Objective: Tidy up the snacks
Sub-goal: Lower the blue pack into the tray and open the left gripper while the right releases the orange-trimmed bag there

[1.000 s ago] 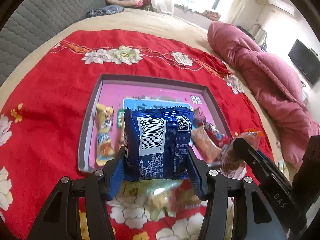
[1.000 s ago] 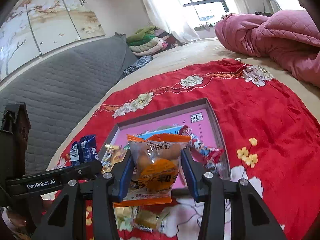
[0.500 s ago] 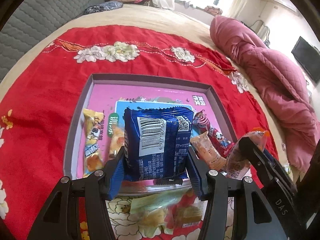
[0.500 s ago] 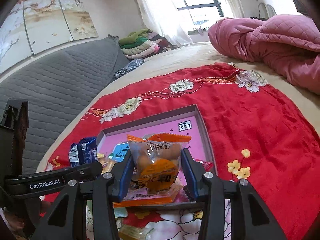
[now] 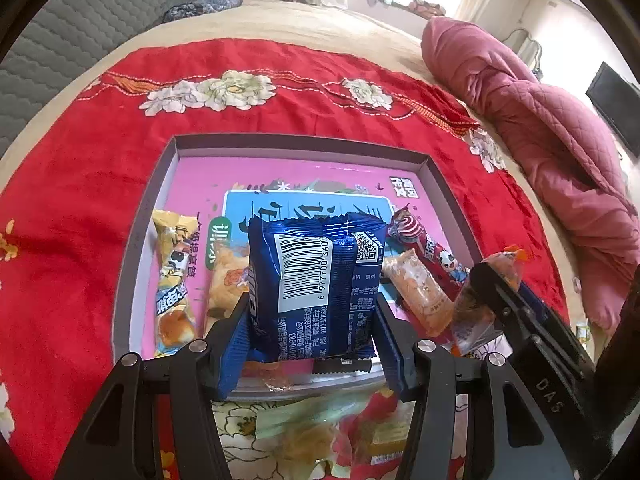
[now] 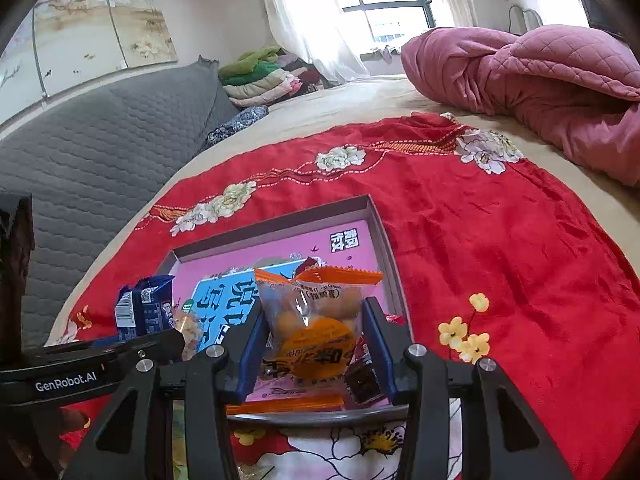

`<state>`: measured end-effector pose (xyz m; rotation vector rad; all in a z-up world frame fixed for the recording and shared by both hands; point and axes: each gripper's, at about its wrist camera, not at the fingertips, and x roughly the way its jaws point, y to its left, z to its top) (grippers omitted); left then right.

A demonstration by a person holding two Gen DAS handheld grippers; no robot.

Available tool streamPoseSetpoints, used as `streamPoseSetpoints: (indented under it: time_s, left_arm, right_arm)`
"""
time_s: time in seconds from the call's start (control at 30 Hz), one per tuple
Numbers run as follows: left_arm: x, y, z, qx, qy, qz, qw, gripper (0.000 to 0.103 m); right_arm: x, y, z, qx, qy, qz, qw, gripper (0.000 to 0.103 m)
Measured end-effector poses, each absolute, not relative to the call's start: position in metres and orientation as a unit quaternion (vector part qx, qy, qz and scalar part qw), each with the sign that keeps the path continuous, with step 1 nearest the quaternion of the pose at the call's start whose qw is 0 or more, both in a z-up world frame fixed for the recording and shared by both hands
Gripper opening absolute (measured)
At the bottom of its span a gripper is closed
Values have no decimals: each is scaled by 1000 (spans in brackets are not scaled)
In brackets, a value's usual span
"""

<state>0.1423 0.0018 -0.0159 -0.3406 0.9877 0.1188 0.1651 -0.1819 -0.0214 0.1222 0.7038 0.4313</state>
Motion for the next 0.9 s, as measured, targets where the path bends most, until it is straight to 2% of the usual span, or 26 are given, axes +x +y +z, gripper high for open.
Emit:
streamPoseSetpoints:
  time_s: [0.7, 0.9]
  left_arm:
    - [149, 1, -28, -165, 484, 56, 857, 58]
    - [150, 1, -28, -166, 485, 57, 857, 58]
  right_arm:
    - [171, -171, -38, 44, 350, 214, 911, 49]
    - [172, -172, -41, 50, 353, 210, 910, 57]
